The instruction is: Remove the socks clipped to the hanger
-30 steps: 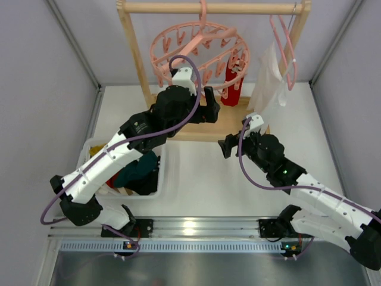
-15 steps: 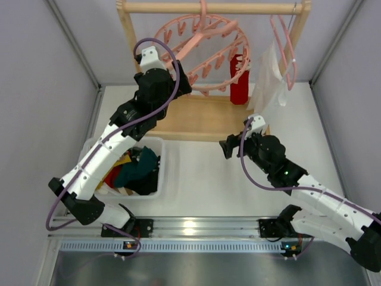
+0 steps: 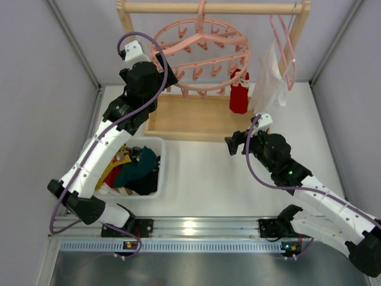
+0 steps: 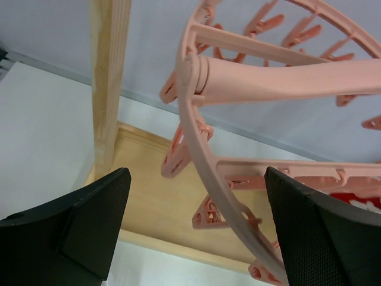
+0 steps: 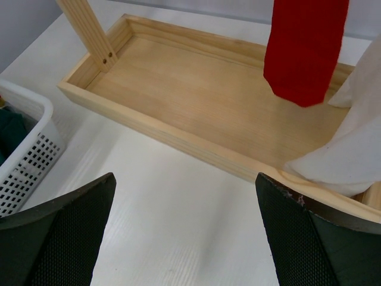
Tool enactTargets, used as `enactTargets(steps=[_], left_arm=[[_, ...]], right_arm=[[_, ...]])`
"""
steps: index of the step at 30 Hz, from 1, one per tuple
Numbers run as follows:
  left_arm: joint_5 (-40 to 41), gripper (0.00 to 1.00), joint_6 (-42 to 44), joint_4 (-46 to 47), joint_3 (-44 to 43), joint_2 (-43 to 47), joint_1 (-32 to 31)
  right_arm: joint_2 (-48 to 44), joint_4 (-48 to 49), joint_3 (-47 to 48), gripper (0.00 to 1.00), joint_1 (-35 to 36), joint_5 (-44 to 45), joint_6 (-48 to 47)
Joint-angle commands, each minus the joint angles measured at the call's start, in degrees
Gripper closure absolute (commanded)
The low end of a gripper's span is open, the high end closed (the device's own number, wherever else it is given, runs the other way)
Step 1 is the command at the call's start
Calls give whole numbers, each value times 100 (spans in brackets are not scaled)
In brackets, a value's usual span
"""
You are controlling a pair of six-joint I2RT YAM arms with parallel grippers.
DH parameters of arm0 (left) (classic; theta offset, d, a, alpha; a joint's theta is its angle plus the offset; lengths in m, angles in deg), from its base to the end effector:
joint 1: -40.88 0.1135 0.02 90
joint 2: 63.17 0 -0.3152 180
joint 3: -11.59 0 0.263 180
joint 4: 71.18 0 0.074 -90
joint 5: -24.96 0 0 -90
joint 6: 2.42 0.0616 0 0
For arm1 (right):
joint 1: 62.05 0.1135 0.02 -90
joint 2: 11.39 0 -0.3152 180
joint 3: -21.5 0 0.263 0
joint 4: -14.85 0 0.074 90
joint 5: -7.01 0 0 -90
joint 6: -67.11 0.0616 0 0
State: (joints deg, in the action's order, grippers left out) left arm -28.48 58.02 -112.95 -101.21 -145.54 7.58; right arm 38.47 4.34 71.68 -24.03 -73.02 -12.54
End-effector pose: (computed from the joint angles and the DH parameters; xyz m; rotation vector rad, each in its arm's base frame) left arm 0.2926 -0.1483 0.5348 -0.3985 1.6892 -0.2436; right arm 0.1739 0.1224 0.3321 -0.2969 1.7438 0.4640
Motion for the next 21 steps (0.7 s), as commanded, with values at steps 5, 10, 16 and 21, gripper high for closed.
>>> enactTargets(steps=[5, 10, 16, 21], left_arm=[[-34, 3, 170, 309, -234, -192, 481], [-122, 3, 170, 318, -348, -359, 623], [-237, 3, 205, 309, -471, -666, 781], [-272, 3, 231, 300, -647, -842, 851]], right_arm=[[-135, -224, 273, 5, -462, -250, 81], [22, -259, 519, 5, -787, -444, -94], [251, -259, 888, 5, -972, -470, -506], [681, -145, 1143, 4, -1095, -751, -771]])
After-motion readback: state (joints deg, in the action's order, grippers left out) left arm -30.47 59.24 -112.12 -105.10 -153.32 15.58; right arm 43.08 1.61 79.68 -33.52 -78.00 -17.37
